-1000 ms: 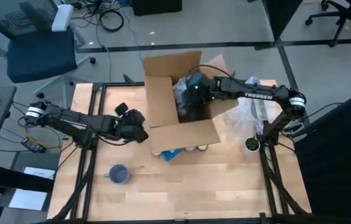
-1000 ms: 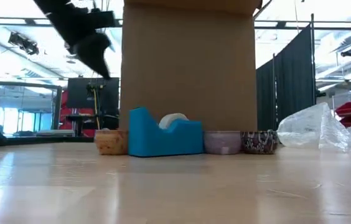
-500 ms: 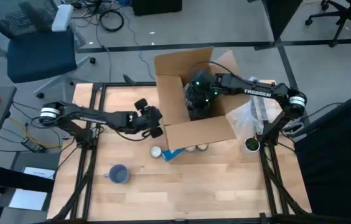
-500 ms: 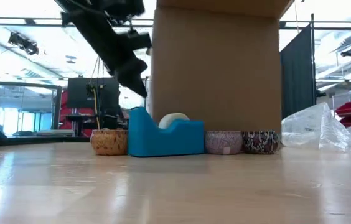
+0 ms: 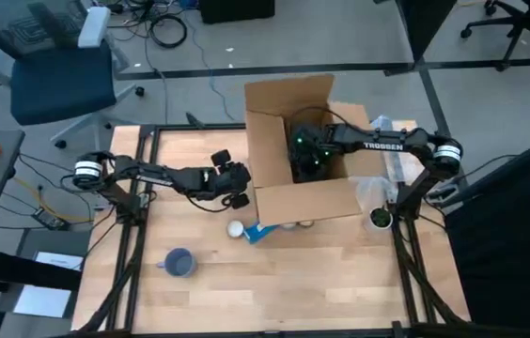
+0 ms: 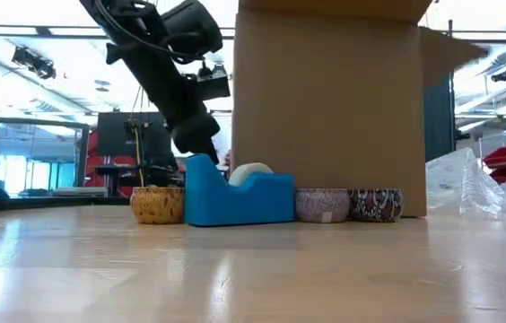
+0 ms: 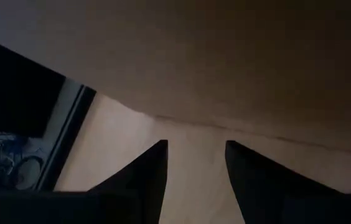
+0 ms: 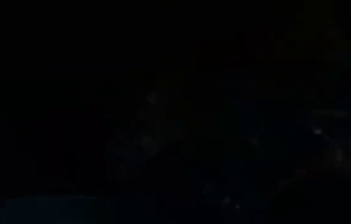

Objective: Wrap mug
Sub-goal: Put the wrapped black mug into the box, then wrap the purple mug with the bubble wrap

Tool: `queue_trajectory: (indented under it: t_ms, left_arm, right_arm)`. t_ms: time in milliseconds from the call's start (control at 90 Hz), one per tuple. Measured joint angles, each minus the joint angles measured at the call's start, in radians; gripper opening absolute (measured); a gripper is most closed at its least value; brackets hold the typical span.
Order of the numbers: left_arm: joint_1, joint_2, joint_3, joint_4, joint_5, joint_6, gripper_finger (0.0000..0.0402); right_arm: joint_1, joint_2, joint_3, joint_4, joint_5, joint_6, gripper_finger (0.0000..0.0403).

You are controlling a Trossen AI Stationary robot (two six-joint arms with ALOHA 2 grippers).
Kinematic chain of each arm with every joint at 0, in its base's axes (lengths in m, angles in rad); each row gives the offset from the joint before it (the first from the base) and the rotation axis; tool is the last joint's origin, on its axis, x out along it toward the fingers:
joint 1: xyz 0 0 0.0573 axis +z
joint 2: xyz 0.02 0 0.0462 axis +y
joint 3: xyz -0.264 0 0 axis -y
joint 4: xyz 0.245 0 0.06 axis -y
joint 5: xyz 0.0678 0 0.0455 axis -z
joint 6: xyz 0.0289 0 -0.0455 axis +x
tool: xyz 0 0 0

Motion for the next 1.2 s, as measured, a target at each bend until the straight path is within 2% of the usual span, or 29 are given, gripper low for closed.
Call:
queue_trajectory:
  t_ms: [156,289,411,544,722,867,1022,1200]
  left_arm:
    - [-0.002,-0.005,0.0,-0.068,-0.027,-0.008,0.0147]
    - [-0.019,-0.05,0.0,-0.172,-0.051,-0.047,0.0147]
    - [-0.055,-0.133,0.0,-0.337,-0.072,-0.158,0.0147]
    - [-0.124,-0.243,0.0,-0.504,-0.115,-0.291,0.0147]
    - [-0.268,-0.381,0.0,-0.627,-0.115,-0.476,0.0147]
    - [-0.448,-0.433,0.0,-0.566,-0.067,-0.55,0.0147]
    - [-0.636,-0.431,0.0,-0.391,-0.012,-0.511,0.0147]
    - [-0.75,-0.431,0.0,-0.198,0.148,-0.491,0.0147]
  right_arm:
    - [0.001,0.0,0.055,-0.037,0.064,0.035,0.0143]
    - [0.007,0.0,0.189,-0.132,0.138,0.036,0.0184]
    - [0.028,0.0,0.337,-0.238,0.258,0.034,0.0215]
    - [0.064,-0.002,0.51,-0.322,0.357,0.031,0.0237]
    - [0.161,-0.015,0.706,-0.394,0.364,0.064,0.0244]
    - [0.308,-0.051,0.763,-0.426,0.359,0.144,0.0237]
    - [0.526,-0.097,0.763,-0.454,0.358,0.25,0.0226]
    - [0.788,-0.106,0.762,-0.468,0.355,0.342,0.0211]
